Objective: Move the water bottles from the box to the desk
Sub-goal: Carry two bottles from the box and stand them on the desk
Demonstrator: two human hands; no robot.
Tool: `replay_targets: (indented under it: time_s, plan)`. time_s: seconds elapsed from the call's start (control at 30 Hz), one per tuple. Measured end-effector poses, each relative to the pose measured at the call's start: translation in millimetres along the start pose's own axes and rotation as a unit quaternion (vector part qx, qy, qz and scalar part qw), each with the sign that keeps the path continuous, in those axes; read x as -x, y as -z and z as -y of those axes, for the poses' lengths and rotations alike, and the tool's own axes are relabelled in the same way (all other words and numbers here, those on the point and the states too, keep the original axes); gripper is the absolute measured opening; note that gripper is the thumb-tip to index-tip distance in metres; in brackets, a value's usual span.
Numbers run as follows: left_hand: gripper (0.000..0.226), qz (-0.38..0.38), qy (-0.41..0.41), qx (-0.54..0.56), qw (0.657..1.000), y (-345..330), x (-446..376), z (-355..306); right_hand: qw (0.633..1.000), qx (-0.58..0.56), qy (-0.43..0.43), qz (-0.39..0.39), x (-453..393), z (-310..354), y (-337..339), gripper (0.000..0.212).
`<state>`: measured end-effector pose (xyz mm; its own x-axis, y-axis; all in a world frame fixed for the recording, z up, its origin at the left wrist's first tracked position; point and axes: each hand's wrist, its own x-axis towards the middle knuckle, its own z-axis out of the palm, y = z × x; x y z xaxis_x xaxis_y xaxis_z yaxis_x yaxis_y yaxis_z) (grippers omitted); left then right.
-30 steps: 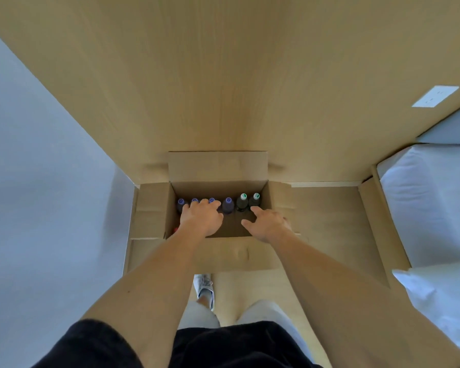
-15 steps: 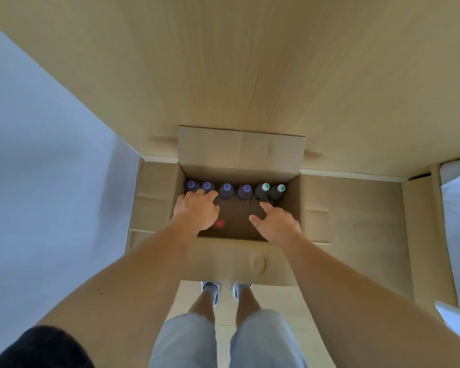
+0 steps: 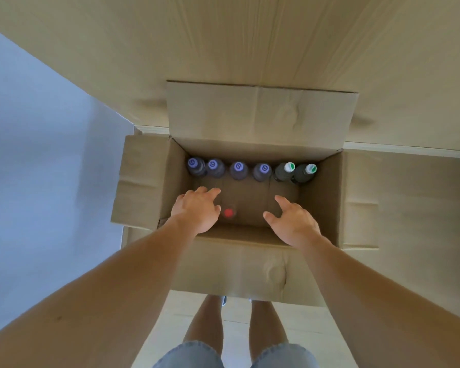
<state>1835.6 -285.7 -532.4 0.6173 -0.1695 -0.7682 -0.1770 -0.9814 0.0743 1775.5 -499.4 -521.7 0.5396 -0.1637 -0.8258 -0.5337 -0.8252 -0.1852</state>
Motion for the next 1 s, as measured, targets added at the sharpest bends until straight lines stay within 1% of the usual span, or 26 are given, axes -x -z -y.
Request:
replay_targets:
  time_s: [0.33, 0.53, 0.63, 0.73, 1.0]
  plan:
    - [0.056, 0.046, 0.019, 0.0, 0.999, -57.1, -67.0, 24.6, 0.999, 0.013, -0.009, 0.046, -70.2, -11.8, -56.1, 0.065]
    - [0.059, 0.05, 0.011, -0.016, 0.999, -72.9, -98.4, 31.4, 0.998, 0.002, -0.031, 0.052, -98.7, -14.1, -78.0, 0.065]
    - [0.061, 0.041, -0.011, -0.012, 0.999, -73.9, -110.5, 17.5, 0.997, -0.018, -0.056, 0.042, -106.4, -21.9, -78.2, 0.066]
    - [0.062, 0.021, -0.049, -0.002, 0.999, -70.3, -125.1, -11.8, 0.996, -0.038, -0.078, 0.022, -115.0, -32.5, -71.0, 0.066]
    - [0.065, -0.034, -0.119, 0.037, 0.992, -60.3, -158.3, -76.6, 0.99, -0.077, -0.11, -0.034, -138.3, -54.7, -45.8, 0.068]
